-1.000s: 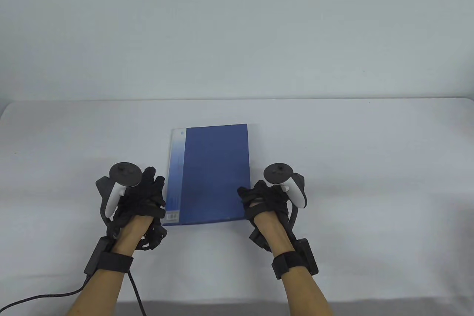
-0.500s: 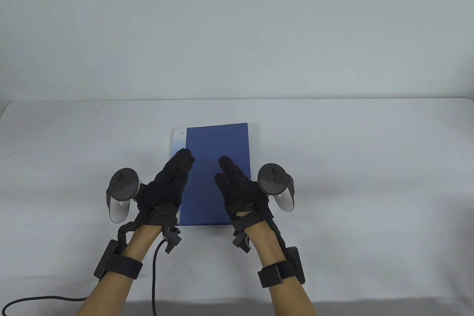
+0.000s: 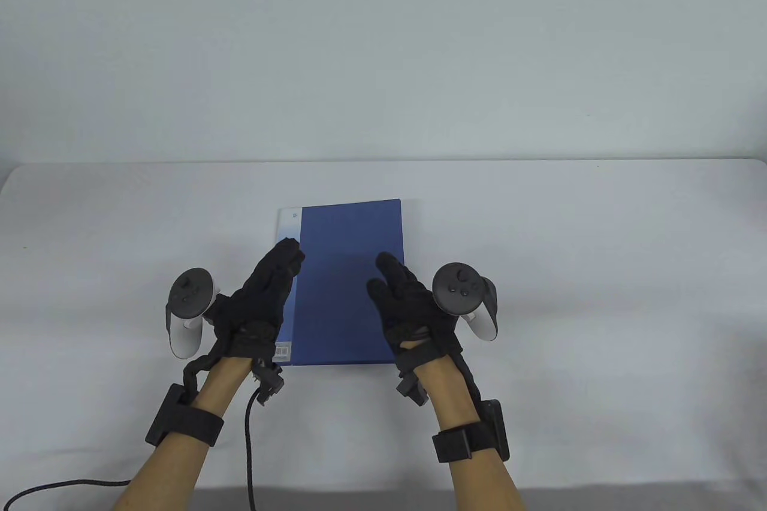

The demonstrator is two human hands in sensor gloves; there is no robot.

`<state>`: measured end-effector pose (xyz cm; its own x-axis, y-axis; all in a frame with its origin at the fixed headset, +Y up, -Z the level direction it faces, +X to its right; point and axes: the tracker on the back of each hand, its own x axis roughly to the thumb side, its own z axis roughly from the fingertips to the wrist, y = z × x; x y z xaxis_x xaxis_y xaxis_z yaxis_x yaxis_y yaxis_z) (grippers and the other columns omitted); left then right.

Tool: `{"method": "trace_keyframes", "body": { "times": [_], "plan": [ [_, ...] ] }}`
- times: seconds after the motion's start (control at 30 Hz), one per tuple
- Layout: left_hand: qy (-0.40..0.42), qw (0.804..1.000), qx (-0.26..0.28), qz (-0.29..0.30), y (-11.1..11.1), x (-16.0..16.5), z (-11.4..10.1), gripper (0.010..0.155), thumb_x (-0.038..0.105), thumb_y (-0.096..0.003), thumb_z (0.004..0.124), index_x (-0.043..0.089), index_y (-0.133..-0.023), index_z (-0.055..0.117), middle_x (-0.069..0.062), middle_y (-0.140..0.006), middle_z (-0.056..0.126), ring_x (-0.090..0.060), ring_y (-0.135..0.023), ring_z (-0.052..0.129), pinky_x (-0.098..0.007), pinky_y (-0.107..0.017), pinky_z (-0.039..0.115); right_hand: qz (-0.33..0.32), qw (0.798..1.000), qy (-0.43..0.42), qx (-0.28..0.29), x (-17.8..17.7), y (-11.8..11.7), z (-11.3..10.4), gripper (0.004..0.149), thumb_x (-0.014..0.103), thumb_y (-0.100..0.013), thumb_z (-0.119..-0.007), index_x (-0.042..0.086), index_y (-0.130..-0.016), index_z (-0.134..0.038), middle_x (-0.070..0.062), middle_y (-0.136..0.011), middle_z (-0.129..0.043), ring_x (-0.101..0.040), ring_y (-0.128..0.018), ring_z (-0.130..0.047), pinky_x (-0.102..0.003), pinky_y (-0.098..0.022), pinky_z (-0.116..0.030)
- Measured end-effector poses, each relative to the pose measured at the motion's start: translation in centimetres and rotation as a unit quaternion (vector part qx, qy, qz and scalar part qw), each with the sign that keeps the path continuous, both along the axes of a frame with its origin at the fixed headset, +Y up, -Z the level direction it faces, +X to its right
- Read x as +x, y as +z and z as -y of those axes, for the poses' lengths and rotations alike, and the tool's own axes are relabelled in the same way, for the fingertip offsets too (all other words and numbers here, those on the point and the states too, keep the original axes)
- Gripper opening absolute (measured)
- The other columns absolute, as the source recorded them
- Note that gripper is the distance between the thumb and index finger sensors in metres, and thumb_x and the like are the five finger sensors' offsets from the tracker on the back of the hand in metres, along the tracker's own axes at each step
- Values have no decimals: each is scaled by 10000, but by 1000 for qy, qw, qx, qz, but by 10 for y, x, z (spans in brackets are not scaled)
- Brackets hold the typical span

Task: Insert newspapers into folder

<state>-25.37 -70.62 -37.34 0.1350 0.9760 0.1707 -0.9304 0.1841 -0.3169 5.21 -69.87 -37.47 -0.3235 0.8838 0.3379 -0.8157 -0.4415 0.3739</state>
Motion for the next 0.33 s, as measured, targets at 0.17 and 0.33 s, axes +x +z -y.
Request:
{"method": "trace_keyframes", "body": {
  "times": [0.17, 0.33],
  "plan": [
    [-26, 1000, 4, 3, 1, 4, 3, 667, 573, -604, 559, 426, -1210, 324, 22, -1276, 411, -334, -1193, 409, -615, -918, 341, -6, 1000, -9, -3, -4, 2, 0, 827, 526, -609, -572, -62, -1087, -239, -338, -1036, -294, -620, -916, -384, -756, -613, -324],
    [-28, 999, -14, 2, -2, 2, 8, 669, 574, -603, 561, 433, -1211, 320, 17, -1279, 401, -332, -1198, 392, -615, -921, 329, -9, 1000, -12, -8, -4, 4, 0, 825, 524, -611, -570, -60, -1086, -231, -335, -1037, -287, -621, -917, -377, -756, -613, -321]
  ]
}}
